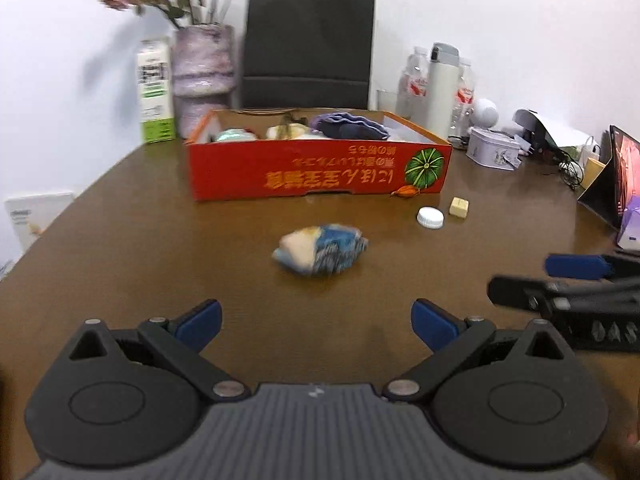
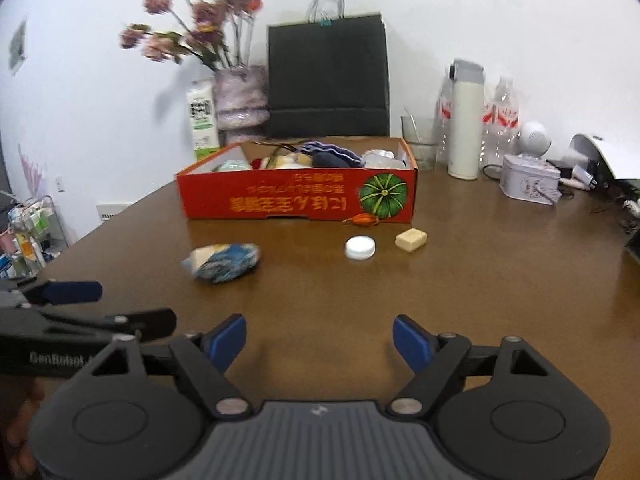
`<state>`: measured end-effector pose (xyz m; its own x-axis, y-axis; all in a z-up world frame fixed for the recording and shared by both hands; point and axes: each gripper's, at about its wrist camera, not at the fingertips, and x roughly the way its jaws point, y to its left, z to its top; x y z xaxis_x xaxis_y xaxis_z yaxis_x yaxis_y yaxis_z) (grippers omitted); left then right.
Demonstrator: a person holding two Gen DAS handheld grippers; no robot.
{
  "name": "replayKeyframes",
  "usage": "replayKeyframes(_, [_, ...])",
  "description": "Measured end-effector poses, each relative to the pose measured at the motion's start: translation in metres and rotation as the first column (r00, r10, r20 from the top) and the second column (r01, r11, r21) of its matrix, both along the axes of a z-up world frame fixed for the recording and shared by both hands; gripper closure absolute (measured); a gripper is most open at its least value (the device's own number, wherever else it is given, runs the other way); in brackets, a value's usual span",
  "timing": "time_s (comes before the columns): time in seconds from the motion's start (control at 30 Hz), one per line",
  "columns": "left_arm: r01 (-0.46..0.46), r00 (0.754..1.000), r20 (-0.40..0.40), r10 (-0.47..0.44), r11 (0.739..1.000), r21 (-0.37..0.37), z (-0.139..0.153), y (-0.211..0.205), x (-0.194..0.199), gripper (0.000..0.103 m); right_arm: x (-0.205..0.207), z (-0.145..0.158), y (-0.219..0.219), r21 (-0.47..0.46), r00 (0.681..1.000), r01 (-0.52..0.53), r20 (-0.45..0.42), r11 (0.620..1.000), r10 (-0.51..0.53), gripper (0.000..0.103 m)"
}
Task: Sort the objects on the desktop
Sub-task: 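Move both tools back down toward the white cap and crumpled wrapper, then grasp the white round cap with the right tool while the left tool grasps the colourful wrapper, then carry the white cap with the right tool while the left tool carries the wrapper over the box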
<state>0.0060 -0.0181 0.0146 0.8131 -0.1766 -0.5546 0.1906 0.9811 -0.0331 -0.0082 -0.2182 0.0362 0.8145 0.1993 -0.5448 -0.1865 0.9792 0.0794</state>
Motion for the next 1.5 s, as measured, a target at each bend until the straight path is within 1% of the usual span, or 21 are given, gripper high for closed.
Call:
replayKeyframes(0.07, [-0.018, 1.0, -0.009, 0.018, 1.0, 0.025, -0.003, -0.005, 0.026, 0.001, 0.036, -0.001, -0.003, 0.002, 0.999, 0.01, -0.031, 1.0, -0.01, 0.038])
replayKeyframes(0.1, [-0.003, 1.0, -0.012, 0.004, 1.0, 0.027, -0.004, -0.007, 0.038, 0.001, 0.052, -0.003, -0.004, 0.006, 0.999, 0.016, -0.042, 1.0, -0.016, 0.04])
replayKeyframes(0.13, [0.018, 1.0, -0.023, -0.017, 0.999, 0.027, -0.006, -0.009, 0.047, 0.001, 0.068, -0.005, -0.006, 0.015, 0.998, 0.026, -0.057, 1.0, -0.025, 0.047])
replayKeyframes(0.2, [0.057, 0.997, -0.044, -0.055, 0.998, 0.035, -0.01, -0.013, 0.064, 0.003, 0.096, -0.01, -0.006, -0.006, 0.996, 0.051, -0.075, 0.999, -0.051, 0.049])
replayKeyframes(0.27, [0.062, 0.997, -0.046, -0.06, 0.997, 0.036, -0.013, -0.014, 0.074, 0.008, 0.116, -0.014, -0.005, -0.022, 0.994, 0.068, -0.083, 0.997, -0.069, 0.049])
replayKeyframes(0.33, [0.055, 0.997, -0.057, -0.054, 0.998, 0.021, -0.014, -0.013, 0.082, 0.025, 0.129, -0.019, -0.004, -0.007, 0.992, 0.063, -0.107, 0.998, -0.063, 0.051])
replayKeyframes(0.37, [0.058, 0.997, -0.061, -0.057, 0.998, 0.007, -0.015, -0.012, 0.085, 0.039, 0.135, -0.021, -0.002, -0.011, 0.992, 0.06, -0.108, 0.998, -0.061, 0.054])
replayKeyframes(0.4, [0.059, 0.996, -0.069, -0.059, 0.998, -0.001, -0.016, -0.012, 0.086, 0.047, 0.139, -0.022, 0.0, -0.016, 0.993, 0.059, -0.106, 0.998, -0.06, 0.057])
replayKeyframes(0.43, [0.062, 0.995, -0.075, -0.062, 0.998, -0.006, -0.017, -0.01, 0.088, 0.049, 0.142, -0.023, 0.002, -0.023, 0.992, 0.063, -0.105, 0.998, -0.065, 0.059])
replayKeyframes(0.5, [0.059, 0.996, -0.063, -0.058, 0.998, 0.006, -0.016, -0.008, 0.085, 0.068, 0.148, -0.026, 0.006, -0.042, 0.991, 0.075, -0.11, 0.996, -0.079, 0.064])
replayKeyframes(0.53, [0.063, 0.997, -0.054, -0.062, 0.998, 0.013, -0.014, -0.008, 0.084, 0.072, 0.149, -0.027, 0.009, -0.064, 0.991, 0.082, -0.099, 0.995, -0.088, 0.074])
replayKeyframes(0.6, [0.069, 0.997, -0.045, -0.069, 0.998, 0.005, -0.01, -0.007, 0.08, 0.086, 0.149, -0.028, 0.01, -0.071, 0.991, 0.09, -0.089, 0.993, -0.096, 0.076])
replayKeyframes(0.67, [0.062, 0.997, -0.04, -0.063, 0.998, -0.011, -0.005, -0.005, 0.074, 0.089, 0.146, -0.026, 0.012, -0.064, 0.992, 0.074, -0.094, 0.995, -0.08, 0.077])
replayKeyframes(0.73, [0.046, 0.999, -0.023, -0.047, 0.999, -0.005, 0.0, -0.004, 0.063, 0.092, 0.132, -0.02, 0.016, -0.064, 0.994, 0.054, -0.086, 0.996, -0.059, 0.077])
replayKeyframes(0.8, [0.037, 0.999, -0.005, -0.037, 0.999, -0.007, 0.005, -0.002, 0.048, 0.095, 0.11, -0.01, 0.018, -0.048, 0.998, 0.031, -0.047, 0.998, -0.034, 0.077])
replayKeyframes(0.97, [0.03, 0.999, 0.04, -0.028, 0.998, -0.061, 0.022, 0.006, -0.004, 0.096, 0.051, 0.004, 0.015, 0.011, 0.999, 0.012, -0.041, 1.0, -0.012, 0.077])
replayKeyframes(1.1, [0.034, 0.996, 0.087, -0.029, 0.997, -0.067, 0.04, 0.009, -0.044, 0.096, 0.007, 0.016, 0.011, 0.006, 1.0, 0.002, -0.003, 1.0, -0.002, 0.077])
replayKeyframes(1.2, [0.029, 0.991, 0.133, -0.024, 0.999, -0.034, 0.049, 0.005, -0.073, 0.096, -0.03, 0.024, 0.009, -0.006, 0.999, -0.007, 0.045, 1.0, 0.007, 0.077])
replayKeyframes(1.33, [0.053, 0.988, 0.145, -0.048, 0.998, -0.03, 0.049, -0.007, -0.11, 0.096, -0.073, 0.028, 0.003, 0.028, 0.997, -0.009, 0.073, 1.0, 0.007, 0.077])
replayKeyframes(1.43, [0.084, 0.982, 0.164, -0.09, 0.995, 0.046, 0.039, -0.023, -0.131, 0.096, -0.095, 0.027, 0.0, 0.019, 0.995, -0.016, 0.096, 1.0, 0.014, 0.077])
replayKeyframes(1.5, [0.092, 0.981, 0.162, -0.103, 0.993, 0.073, 0.035, -0.028, -0.141, 0.096, -0.104, 0.027, -0.004, 0.018, 0.996, 0.0, 0.09, 1.0, -0.002, 0.077])
